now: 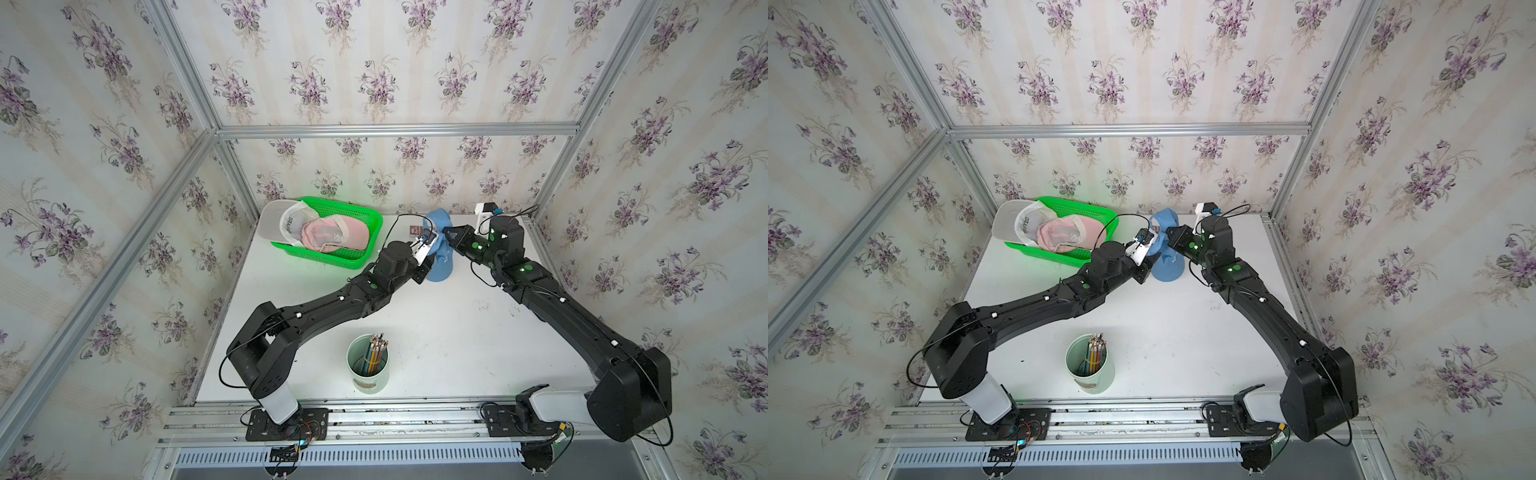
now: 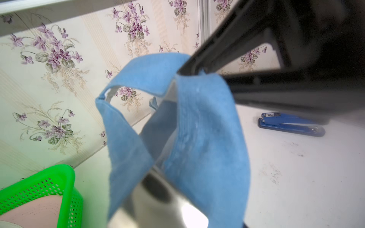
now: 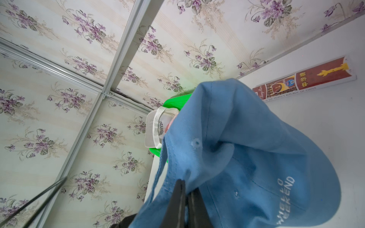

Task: Turn the baseball cap inside out
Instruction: Turn over the baseball cap.

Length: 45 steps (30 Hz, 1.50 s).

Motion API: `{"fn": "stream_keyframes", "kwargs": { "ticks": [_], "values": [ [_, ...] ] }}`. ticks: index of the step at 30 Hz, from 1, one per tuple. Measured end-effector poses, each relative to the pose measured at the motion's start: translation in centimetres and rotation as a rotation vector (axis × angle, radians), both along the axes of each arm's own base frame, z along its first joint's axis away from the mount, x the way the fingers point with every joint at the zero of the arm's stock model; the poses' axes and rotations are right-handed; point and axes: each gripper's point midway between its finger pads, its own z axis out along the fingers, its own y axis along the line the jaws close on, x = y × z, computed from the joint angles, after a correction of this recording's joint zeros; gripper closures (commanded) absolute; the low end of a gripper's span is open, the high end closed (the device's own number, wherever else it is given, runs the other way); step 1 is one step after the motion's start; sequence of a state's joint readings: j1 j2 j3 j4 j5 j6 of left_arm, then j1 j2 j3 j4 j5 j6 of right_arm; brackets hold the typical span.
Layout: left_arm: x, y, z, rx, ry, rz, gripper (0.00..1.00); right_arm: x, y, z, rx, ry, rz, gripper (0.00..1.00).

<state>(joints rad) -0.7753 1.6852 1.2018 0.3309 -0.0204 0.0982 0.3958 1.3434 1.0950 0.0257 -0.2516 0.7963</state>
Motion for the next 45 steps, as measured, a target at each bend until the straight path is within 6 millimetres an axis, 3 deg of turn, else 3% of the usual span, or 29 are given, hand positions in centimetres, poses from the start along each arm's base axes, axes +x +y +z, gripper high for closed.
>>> {"fn": "stream_keyframes", "kwargs": {
  "ticks": [4, 7, 10, 13, 17, 19, 26, 32, 41, 42, 45],
  "values": [
    [-0.2, -0.8, 1.6, -0.025, -0.004, -0.085, 0.98, -0.3, 0.1, -0.4, -0.017, -0.003, 0.014, 1.0],
    [-1.2, -1.6, 1.5, -0.04, 0.037, -0.184, 1.0, -0.2, -0.4, -0.2, -0.026, -0.018, 0.017, 0.99],
    [-1.8, -1.7, 1.4, -0.101, 0.139, -0.303, 1.0, 0.4, -2.2, -0.8, -0.023, -0.028, 0.02, 0.77],
    [-0.8, -0.4, 1.4, -0.218, 0.249, -0.36, 1.0, 1.0, -5.2, -2.1, -0.02, -0.043, 0.03, 0.59],
    [0.8, 1.1, 1.4, -0.393, 0.388, -0.429, 1.0, 0.2, -8.2, -4.7, -0.042, -0.053, 0.033, 0.45],
    [1.3, 1.6, 2.2, -0.462, 0.439, -0.461, 1.0, -1.0, -8.1, -5.9, -0.024, -0.059, 0.08, 0.39],
    [-0.1, 1.6, 7.0, -0.509, 0.447, -0.589, 1.0, -4.2, -5.9, -9.6, 0.08, -0.08, 0.26, 0.36],
    [-1.8, 1.8, 7.5, -0.547, 0.53, -0.627, 1.0, -4.6, -4.8, -8.3, 0.119, -0.191, 0.345, 0.35],
    [-3.0, 2.4, 11.7, -0.612, 0.499, -0.691, 1.0, -4.7, -3.9, -9.0, 0.146, -0.242, 0.44, 0.31],
    [-3.3, 2.5, 12.2, -0.615, 0.493, -0.704, 1.0, -4.8, -3.8, -8.9, 0.158, -0.247, 0.448, 0.26],
    [-3.7, 2.7, 13.1, -0.627, 0.488, -0.72, 1.0, -5.8, -3.5, -8.0, 0.18, -0.301, 0.491, 0.26]
  ]
}}
